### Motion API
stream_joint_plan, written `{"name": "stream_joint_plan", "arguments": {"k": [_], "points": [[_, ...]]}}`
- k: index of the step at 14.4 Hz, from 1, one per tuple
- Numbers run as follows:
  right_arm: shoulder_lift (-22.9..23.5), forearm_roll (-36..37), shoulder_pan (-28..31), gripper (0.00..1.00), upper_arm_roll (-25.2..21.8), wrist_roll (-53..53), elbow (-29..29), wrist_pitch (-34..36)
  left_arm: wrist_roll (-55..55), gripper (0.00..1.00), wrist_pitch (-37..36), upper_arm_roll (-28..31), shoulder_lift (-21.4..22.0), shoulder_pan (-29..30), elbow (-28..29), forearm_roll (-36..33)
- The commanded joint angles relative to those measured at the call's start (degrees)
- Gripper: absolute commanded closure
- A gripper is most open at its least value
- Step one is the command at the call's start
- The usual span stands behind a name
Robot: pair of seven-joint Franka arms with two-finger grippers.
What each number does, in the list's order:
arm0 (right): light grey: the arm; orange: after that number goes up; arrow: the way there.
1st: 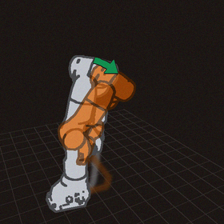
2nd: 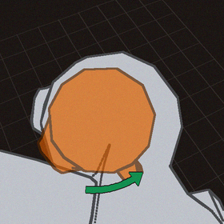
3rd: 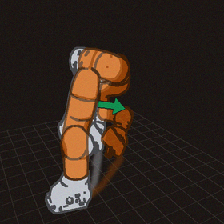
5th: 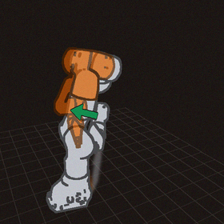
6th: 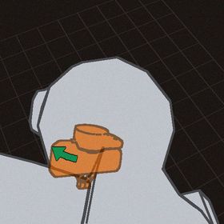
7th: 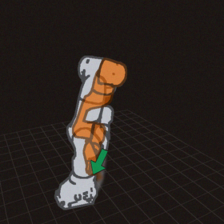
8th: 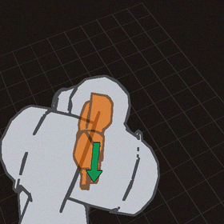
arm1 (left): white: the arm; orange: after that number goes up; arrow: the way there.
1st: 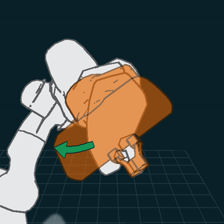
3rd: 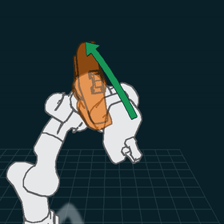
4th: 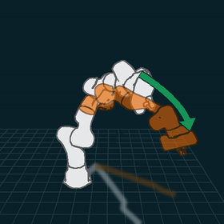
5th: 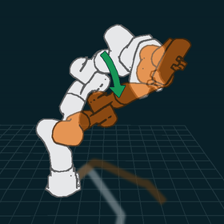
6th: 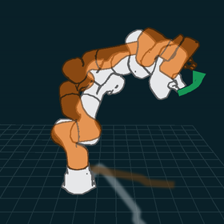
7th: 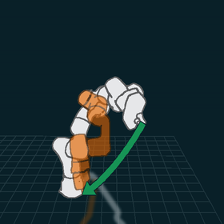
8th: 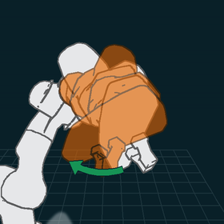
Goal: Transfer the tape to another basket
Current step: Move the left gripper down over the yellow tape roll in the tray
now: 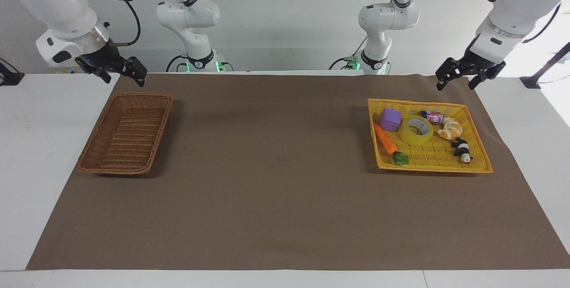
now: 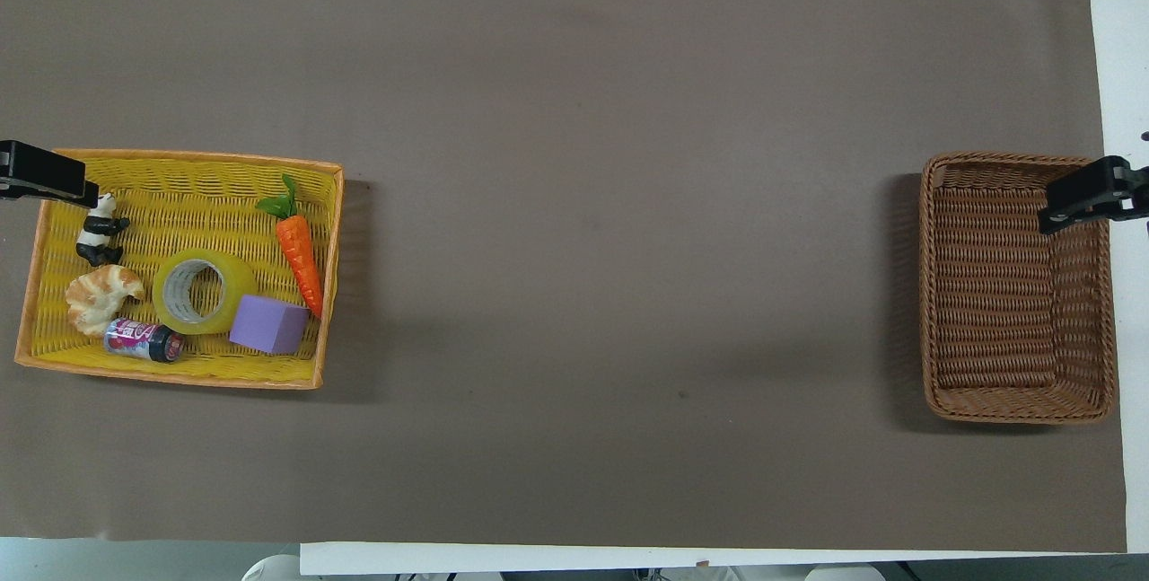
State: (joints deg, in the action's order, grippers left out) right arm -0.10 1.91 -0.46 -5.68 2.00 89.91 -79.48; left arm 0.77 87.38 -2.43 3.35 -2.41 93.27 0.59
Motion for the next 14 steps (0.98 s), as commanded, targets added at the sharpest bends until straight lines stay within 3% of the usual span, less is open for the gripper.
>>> {"name": "stream_joint_plan", "arguments": {"k": [1,7,9,10,12,13,14], "points": [[-1.13,0.20,0.29,0.01,0.23,-1.21,1.23,0.12,0.99,0.00,-1.25,0.14,2.09,-0.75,2.51,-0.15],[-1.13,0.20,0.29,0.01,0.23,-1.21,1.23,0.12,1.43,0.01,-0.47,-1.09,3.59,-0.93,5.59,-0.06],[-1.13,0.20,0.29,0.01,0.23,-1.21,1.23,0.12,0.99,0.21,5.47,-0.65,7.26,0.12,14.51,-0.15],[-1.13,0.20,0.29,0.01,0.23,-1.21,1.23,0.12,0.64,0.24,11.78,-0.65,10.25,1.43,21.88,-0.15],[-1.13,0.20,0.29,0.01,0.23,-1.21,1.23,0.12,0.46,0.24,21.13,-0.65,13.08,3.72,32.20,-0.15],[-1.13,0.20,0.29,0.01,0.23,-1.21,1.23,0.12,0.46,0.23,23.25,-0.65,12.57,4.42,33.89,-0.24],[-1.13,0.20,0.29,0.01,0.23,-1.21,1.23,0.12,0.46,0.15,25.53,-0.65,11.69,5.65,34.78,-0.24]]}}
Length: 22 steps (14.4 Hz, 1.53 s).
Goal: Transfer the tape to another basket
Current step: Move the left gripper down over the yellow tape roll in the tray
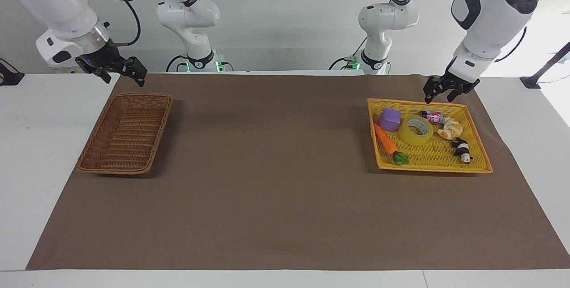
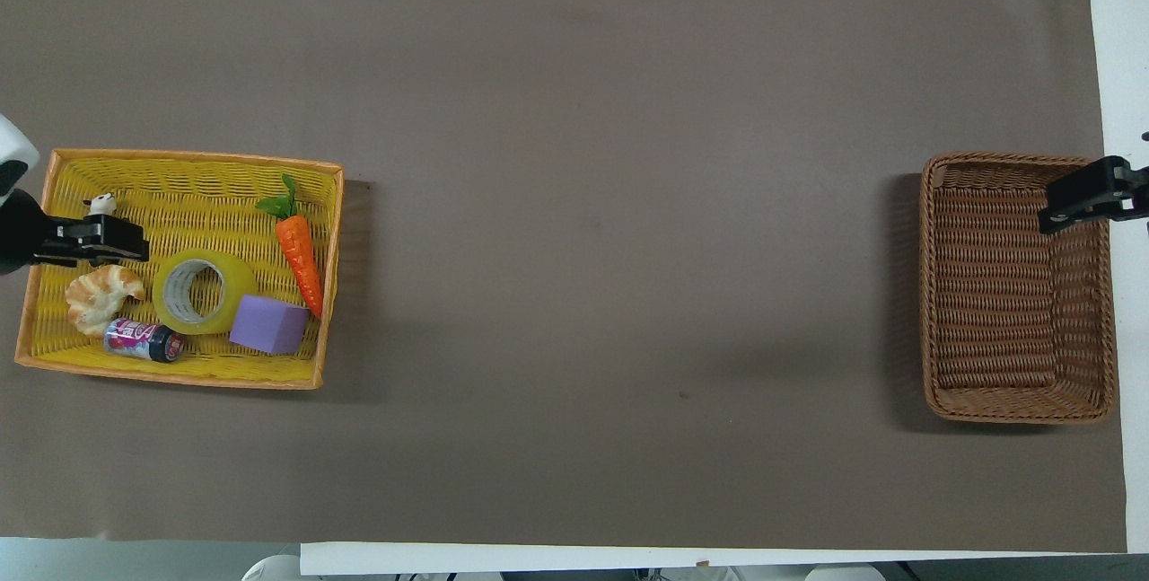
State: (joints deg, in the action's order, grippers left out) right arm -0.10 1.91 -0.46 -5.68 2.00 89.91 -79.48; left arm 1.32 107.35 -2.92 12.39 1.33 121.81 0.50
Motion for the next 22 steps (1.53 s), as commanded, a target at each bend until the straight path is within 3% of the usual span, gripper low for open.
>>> {"name": "stream_joint_plan", "arguments": {"k": [1,3,8,15,22], "points": [[-1.13,0.20,0.29,0.01,0.23,-1.21,1.23,0.12,-0.09,0.01,7.59,-0.16,2.38,3.05,6.42,-0.14],[-1.22,0.20,0.29,0.01,0.23,-1.21,1.23,0.12,-0.09,0.00,9.36,-0.16,2.03,3.59,6.33,-0.14],[-1.13,0.20,0.29,0.01,0.23,-1.21,1.23,0.12,0.62,0.00,5.94,-0.34,2.02,3.15,5.80,-0.14],[-1.13,0.20,0.29,0.01,0.23,-1.21,1.23,0.12,0.00,0.00,12.88,-0.16,-1.93,4.99,7.03,-0.14],[-1.13,0.20,0.29,0.01,0.23,-1.21,1.23,0.12,0.09,0.00,18.24,-0.25,-3.07,6.49,15.20,-0.14]]}}
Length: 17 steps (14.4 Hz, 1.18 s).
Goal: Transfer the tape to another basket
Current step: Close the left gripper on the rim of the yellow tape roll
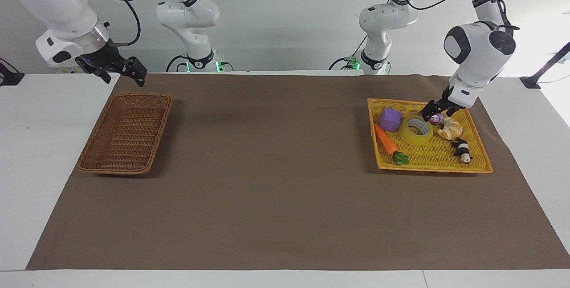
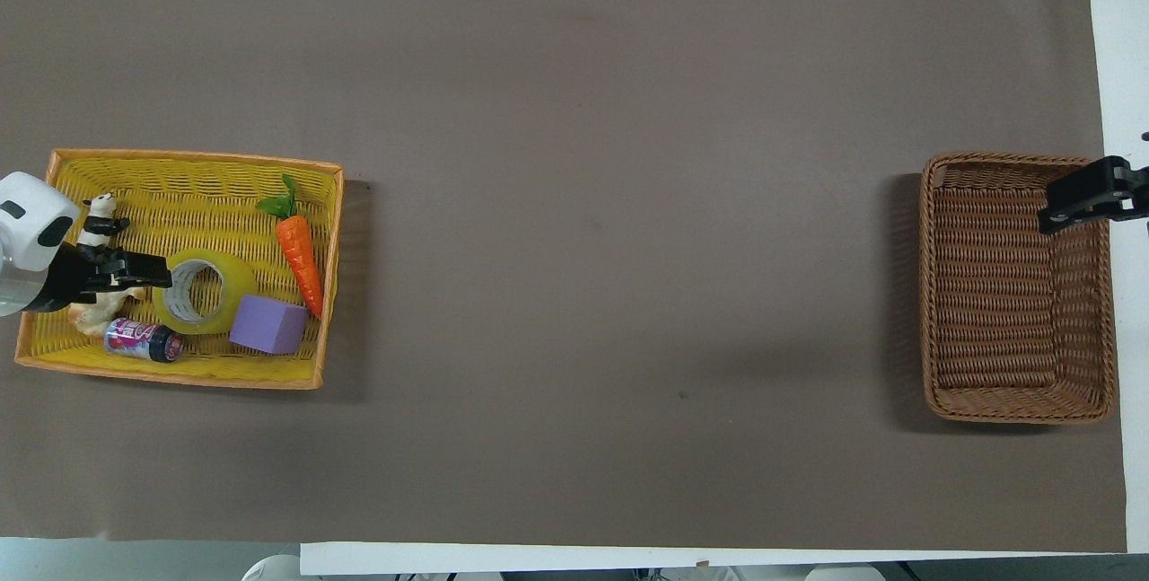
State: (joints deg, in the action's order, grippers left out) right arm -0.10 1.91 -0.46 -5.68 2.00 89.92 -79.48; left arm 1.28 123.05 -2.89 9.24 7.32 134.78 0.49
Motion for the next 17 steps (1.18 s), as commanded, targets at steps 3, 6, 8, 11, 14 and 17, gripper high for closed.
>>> {"name": "stream_joint_plan", "arguments": {"k": [3,6,8,11,14,17], "points": [[-1.13,0.20,0.29,0.01,0.23,-1.21,1.23,0.12,-0.05,0.00,6.40,-0.36,-2.03,0.06,4.43,-0.14],[-1.22,0.20,0.29,0.01,0.23,-1.21,1.23,0.12,-0.05,0.01,7.02,-0.28,-2.56,-0.20,5.58,-0.14],[-1.13,0.20,0.29,0.01,0.23,-1.21,1.23,0.12,-0.14,0.05,7.03,-0.28,-2.82,0.06,5.67,-0.14],[-1.13,0.20,0.29,0.01,0.23,-1.21,1.23,0.12,-2.76,0.17,7.12,-0.28,-3.17,0.50,5.58,-0.14],[-1.13,0.20,0.29,0.01,0.23,-1.21,1.23,0.12,-2.86,0.47,8.08,-0.28,-3.18,0.50,5.67,-0.14],[-1.13,0.20,0.29,0.01,0.23,-1.21,1.23,0.12,-2.95,0.51,9.39,-0.36,-4.57,0.59,5.58,-0.14]]}}
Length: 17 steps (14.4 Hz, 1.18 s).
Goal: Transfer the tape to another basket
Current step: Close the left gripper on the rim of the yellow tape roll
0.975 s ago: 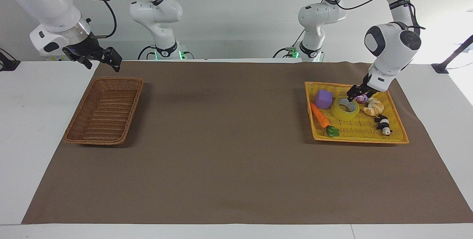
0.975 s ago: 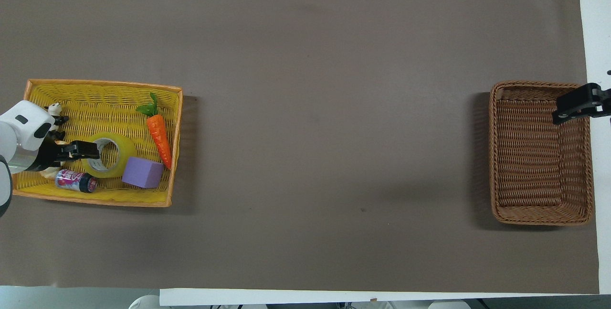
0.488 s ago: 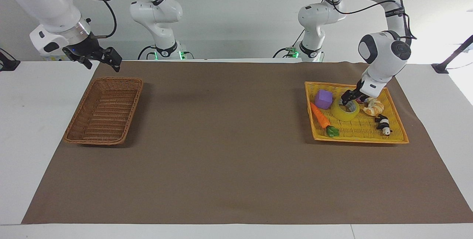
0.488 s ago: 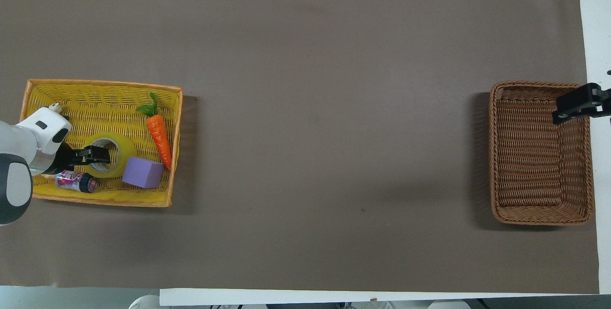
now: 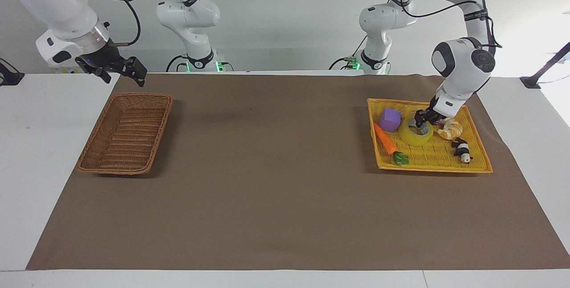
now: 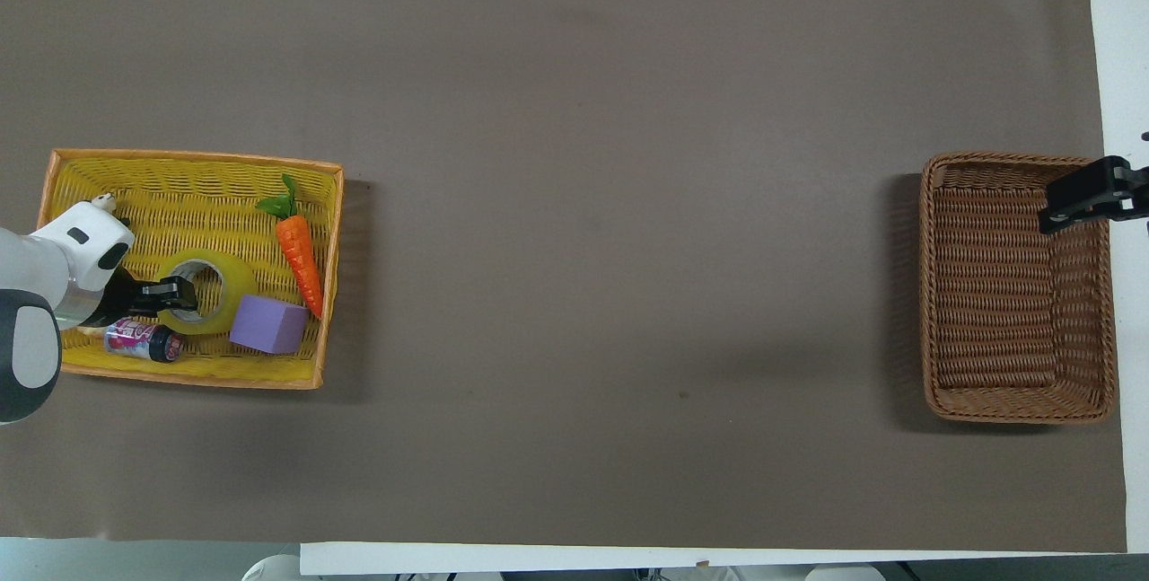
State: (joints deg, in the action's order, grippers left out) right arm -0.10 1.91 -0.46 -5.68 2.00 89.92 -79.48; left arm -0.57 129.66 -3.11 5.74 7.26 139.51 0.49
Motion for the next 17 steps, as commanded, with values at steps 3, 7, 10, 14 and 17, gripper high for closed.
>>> {"name": "stream_joint_plan", "arguments": {"k": [3,7,10,14,17], "points": [[-1.13,0.20,0.29,0.01,0.23,-1.21,1.22,0.12,-1.28,0.52,4.63,-0.15,-2.31,0.47,0.85,-0.14],[-1.13,0.20,0.29,0.01,0.23,-1.21,1.22,0.12,-3.56,0.64,4.46,-0.15,-2.67,0.56,0.94,-0.14],[-1.13,0.20,0.29,0.01,0.23,-1.21,1.22,0.12,-3.56,1.00,3.76,-0.15,-2.58,0.03,1.03,-0.14],[-1.22,0.20,0.29,0.01,0.23,-1.21,1.22,0.12,-3.39,1.00,-15.24,-0.32,-3.89,-2.68,-14.02,-0.14],[-1.22,0.20,0.29,0.01,0.23,-1.21,1.22,0.12,-2.51,1.00,-29.44,-0.41,-4.60,-8.21,-27.94,1.26]]}}
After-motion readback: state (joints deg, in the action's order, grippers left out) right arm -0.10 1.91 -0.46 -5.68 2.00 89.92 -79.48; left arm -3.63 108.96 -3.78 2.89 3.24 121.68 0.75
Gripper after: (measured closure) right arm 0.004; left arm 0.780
